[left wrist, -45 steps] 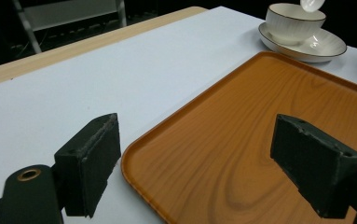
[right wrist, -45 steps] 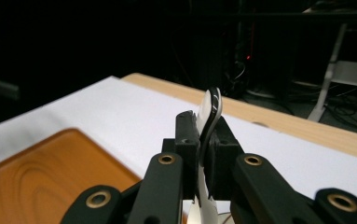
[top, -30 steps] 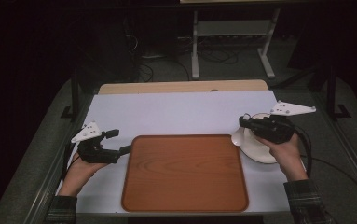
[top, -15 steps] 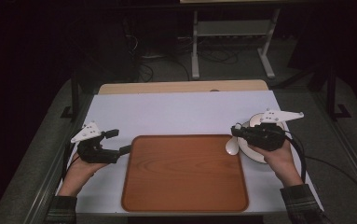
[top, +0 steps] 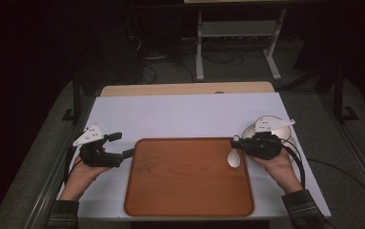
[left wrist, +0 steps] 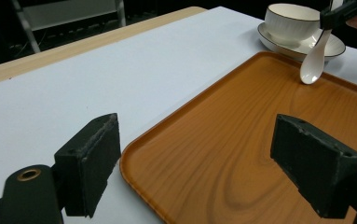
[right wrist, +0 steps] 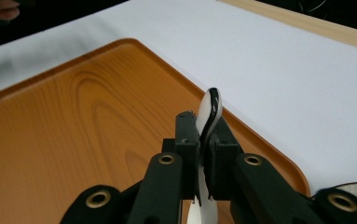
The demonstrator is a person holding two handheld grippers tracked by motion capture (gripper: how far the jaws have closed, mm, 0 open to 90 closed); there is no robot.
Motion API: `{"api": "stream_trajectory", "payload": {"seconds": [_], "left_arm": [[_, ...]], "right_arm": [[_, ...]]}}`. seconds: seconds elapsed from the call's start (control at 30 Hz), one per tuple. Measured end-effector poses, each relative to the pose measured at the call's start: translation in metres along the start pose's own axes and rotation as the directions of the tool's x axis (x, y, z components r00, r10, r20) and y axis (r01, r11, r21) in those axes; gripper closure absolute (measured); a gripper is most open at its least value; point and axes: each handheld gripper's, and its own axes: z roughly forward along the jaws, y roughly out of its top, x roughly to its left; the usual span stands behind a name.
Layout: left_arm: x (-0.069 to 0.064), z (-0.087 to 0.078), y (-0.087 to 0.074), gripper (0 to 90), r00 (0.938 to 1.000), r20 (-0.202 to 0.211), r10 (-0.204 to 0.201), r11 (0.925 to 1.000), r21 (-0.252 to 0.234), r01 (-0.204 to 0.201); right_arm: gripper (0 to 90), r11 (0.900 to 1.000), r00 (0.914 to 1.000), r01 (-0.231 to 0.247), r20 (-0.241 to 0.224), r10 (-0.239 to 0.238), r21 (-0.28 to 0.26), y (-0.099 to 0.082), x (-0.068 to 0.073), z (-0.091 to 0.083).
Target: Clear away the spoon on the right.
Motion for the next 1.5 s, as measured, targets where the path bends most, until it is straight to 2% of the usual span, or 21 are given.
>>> {"api": "stream_trajectory", "payload": {"seconds": [0.07, 0.5, 1.17, 1.5], "left_arm": [[0.0, 0.0, 0.0, 15.4, 1.0, 0.0, 0.0, 1.0, 0.001, 0.0], [-0.002, 0.003, 0.0, 15.4, 1.0, 0.007, 0.005, 1.0, 0.007, -0.005], [-0.003, 0.005, -0.001, 15.4, 0.9999, 0.009, 0.005, 0.9999, 0.014, -0.005], [-0.003, 0.006, -0.002, 15.4, 0.9999, 0.01, 0.004, 0.9998, 0.018, -0.005]], "right_arm": [[84.7, 0.9999, 0.9999, 0.011, -0.002, -0.011, 0.009, 0.0, 0.001, 0.002], [84.7, 1.0, 0.9999, 0.001, -0.015, -0.001, -0.002, 0.001, -0.002, 0.009], [84.8, 0.9994, 0.9976, 0.031, -0.063, -0.03, 0.016, 0.004, 0.005, 0.042], [84.7, 0.9959, 0.9952, 0.06, -0.081, -0.055, 0.067, 0.005, 0.012, 0.064]]}}
